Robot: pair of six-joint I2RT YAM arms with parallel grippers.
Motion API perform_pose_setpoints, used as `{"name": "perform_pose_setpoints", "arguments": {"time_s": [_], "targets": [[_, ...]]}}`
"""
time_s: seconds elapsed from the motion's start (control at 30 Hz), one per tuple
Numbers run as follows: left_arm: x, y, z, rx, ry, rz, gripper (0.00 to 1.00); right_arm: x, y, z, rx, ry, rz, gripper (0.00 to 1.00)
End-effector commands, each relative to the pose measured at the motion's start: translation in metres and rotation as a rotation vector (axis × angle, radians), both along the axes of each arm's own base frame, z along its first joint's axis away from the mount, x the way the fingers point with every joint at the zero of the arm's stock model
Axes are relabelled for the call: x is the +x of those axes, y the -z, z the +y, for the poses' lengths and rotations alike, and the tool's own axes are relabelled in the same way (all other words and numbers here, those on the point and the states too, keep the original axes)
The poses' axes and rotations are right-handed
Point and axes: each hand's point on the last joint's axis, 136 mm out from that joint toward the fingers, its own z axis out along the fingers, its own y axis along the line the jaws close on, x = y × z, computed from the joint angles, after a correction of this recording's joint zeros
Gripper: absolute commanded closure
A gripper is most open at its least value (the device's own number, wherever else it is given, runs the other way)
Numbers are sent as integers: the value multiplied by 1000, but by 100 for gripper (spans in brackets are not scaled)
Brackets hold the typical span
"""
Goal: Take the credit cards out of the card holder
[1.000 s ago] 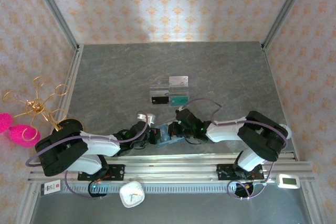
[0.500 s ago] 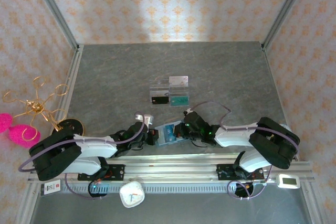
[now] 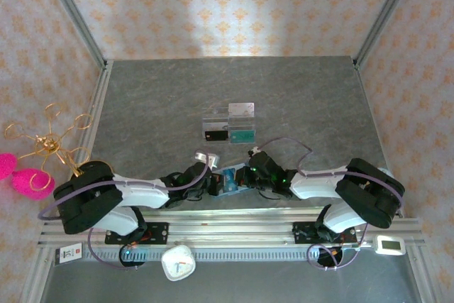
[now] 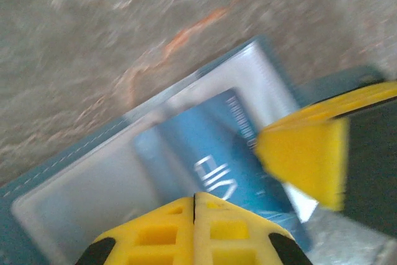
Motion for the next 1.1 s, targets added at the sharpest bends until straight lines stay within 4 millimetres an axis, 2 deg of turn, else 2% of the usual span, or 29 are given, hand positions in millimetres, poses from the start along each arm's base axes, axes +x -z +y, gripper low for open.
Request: {"name": "perform_pose_setpoints", "arguments": {"time_s": [0.0,0.03,0.13,0.23,0.33,0.4,0.53,0.63,0.7,0.77,0.93,0.97,1.07], "targets": [[1,8,9,55,-25,1,100,-1,8,-7,-19,6,1,97],[0,8,9,51,-22,1,100,-2,9,-7,-20,6,6,95],[-4,14,7,52,-4,22,100,-5,12,-5,-12,-8,17,77],[-9,23,3,47,20,53,100,-8,13,1,6,-36,29,72],[-13,27,0,40,27,65,100,-7,13,5,12,-44,30,75],[-13,28,2,42,21,67,100,-3,12,1,-9,-21,19,83],[-11,18,6,21,-1,42,100,8,1,-24,-68,64,-42,93],[-7,6,4,-4,-8,16,100,16,-13,-50,-93,137,-97,99],[0,-17,-2,-57,-10,-27,100,20,-39,-56,-69,149,-175,100],[9,-57,-10,-165,-16,-102,100,23,-69,-55,-16,139,-260,100],[27,-180,-17,-511,-18,-348,72,30,-157,-52,197,164,-475,100],[29,-200,-16,-566,-18,-384,69,30,-175,-51,256,171,-511,100],[29,-245,-15,-696,3,-458,66,30,-216,-45,396,182,-563,100]]}}
